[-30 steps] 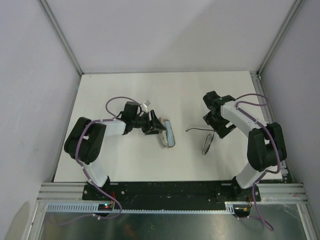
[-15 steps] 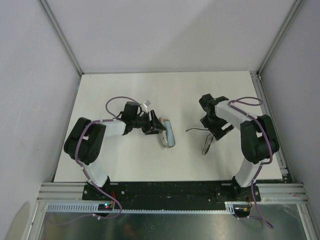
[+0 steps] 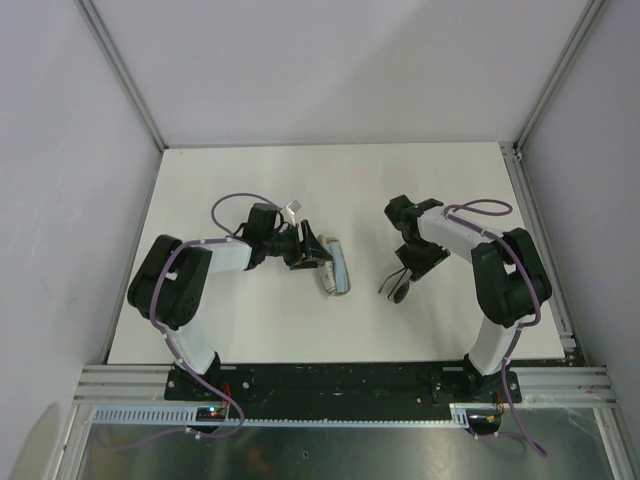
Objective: Organize the sunglasses
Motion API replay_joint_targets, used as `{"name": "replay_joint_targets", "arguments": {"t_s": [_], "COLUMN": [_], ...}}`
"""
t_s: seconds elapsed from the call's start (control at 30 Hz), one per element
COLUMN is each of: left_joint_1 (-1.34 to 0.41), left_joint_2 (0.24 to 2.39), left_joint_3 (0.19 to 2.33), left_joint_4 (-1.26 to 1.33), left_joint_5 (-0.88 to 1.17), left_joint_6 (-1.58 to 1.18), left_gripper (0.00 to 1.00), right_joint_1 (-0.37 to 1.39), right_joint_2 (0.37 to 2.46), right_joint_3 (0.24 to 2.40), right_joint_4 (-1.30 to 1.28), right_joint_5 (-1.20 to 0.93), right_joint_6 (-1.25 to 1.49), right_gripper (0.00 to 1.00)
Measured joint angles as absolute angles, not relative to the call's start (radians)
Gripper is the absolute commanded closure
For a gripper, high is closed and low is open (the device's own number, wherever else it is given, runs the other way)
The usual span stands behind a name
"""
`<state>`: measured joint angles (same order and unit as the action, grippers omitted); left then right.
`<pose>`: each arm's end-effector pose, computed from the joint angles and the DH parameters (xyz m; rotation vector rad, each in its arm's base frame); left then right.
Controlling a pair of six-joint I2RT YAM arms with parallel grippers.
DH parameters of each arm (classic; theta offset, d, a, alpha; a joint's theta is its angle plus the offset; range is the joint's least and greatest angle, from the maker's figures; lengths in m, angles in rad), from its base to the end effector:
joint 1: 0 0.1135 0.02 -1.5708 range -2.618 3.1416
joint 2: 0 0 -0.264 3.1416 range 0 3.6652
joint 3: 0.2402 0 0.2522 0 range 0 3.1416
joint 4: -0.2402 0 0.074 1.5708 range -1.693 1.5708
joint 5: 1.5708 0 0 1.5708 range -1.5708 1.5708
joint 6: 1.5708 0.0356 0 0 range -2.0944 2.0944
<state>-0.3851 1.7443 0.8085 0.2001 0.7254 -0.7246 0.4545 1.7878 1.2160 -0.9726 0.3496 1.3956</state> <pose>0.3005 -0.1473 0.1444 -0.0073 2.4879 -1.3647 0.2912 0.1287 0.1818 1.2908 2.5231 -0.2713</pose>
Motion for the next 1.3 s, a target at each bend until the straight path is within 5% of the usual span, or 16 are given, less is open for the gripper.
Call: {"name": "replay_joint_targets", "arguments": {"t_s": [0.17,0.47,1.3], "left_joint_1": [-0.385,-0.385,-0.386], "left_joint_2": [1.744,1.744,1.744], "left_joint_3": [0.809,0.809,0.809], "left_joint_4": [0.2,0.2,0.199], "left_joint_5": [0.725,0.725,0.719], "left_joint_6": [-0.724,-0.724,-0.724], "left_gripper": [0.48,0.48,0.48], "right_joint_1": [0.455,0.456,0.48], "right_joint_2": [1.787,1.774,1.682], "right_joint_3": [1.19,1.187,1.021], "right_joint_4": [-0.954,-0.893,-0.41], "right_joint_5": [0.35,0.351,0.044], "right_joint_6": [1.402,1.334,0.692], "right_gripper": [0.63,0.55,0.62]}}
